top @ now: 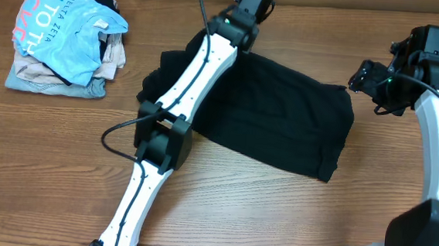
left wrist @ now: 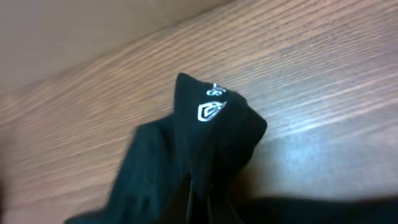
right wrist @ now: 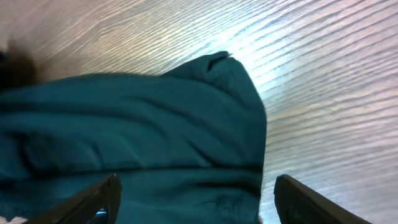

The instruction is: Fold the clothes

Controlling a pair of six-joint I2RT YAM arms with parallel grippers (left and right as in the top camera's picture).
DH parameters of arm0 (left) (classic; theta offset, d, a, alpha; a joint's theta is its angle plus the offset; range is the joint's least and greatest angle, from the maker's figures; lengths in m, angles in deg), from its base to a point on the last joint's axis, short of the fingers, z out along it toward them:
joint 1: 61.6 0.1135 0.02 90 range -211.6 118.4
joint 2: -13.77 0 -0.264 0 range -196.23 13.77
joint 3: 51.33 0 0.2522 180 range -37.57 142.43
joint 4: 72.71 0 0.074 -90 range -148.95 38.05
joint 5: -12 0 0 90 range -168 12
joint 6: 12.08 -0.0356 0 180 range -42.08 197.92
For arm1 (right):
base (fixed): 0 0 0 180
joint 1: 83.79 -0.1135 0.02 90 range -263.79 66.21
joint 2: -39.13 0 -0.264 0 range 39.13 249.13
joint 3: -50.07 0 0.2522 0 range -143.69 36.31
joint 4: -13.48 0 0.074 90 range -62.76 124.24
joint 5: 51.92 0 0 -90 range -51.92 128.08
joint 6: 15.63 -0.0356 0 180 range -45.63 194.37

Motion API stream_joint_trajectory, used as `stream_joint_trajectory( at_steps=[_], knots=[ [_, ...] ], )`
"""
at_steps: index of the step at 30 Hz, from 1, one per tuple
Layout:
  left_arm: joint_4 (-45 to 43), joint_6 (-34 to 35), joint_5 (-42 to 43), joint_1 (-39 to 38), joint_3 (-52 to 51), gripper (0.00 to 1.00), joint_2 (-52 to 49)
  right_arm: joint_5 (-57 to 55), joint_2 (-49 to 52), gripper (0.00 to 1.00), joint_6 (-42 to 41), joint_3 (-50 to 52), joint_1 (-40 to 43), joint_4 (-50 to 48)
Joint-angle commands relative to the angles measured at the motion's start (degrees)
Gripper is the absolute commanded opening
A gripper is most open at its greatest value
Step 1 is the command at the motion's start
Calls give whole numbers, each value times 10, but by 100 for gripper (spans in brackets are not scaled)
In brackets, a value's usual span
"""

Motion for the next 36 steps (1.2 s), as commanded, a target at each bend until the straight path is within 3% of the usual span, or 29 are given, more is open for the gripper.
stream_joint_trajectory(
  at_steps=[1,8,15,25,28,30,34,36],
  knots=[
    [40,4,17,11,21,10,47,3,36,82,1,-8,-10,-21],
    [88,4,19,11,21,4,47,-18,112,79,1,-8,-34,-113],
    [89,4,21,11,21,4,47,-83,204,66,1,-8,-55,-218],
    [85,4,21,13,21,4,47,-103,279,56,1,-8,-64,-273],
    [81,5,21,14,21,4,47,-103,290,49,-2,-8,-68,-274],
    [80,6,21,15,21,4,47,-103,295,36,-2,-8,-69,-275],
    [75,6,7,18,21,4,47,-104,295,22,-21,-12,-66,-289],
    [65,6,-5,23,21,4,47,-99,292,8,-34,-30,-57,-280]
  ],
)
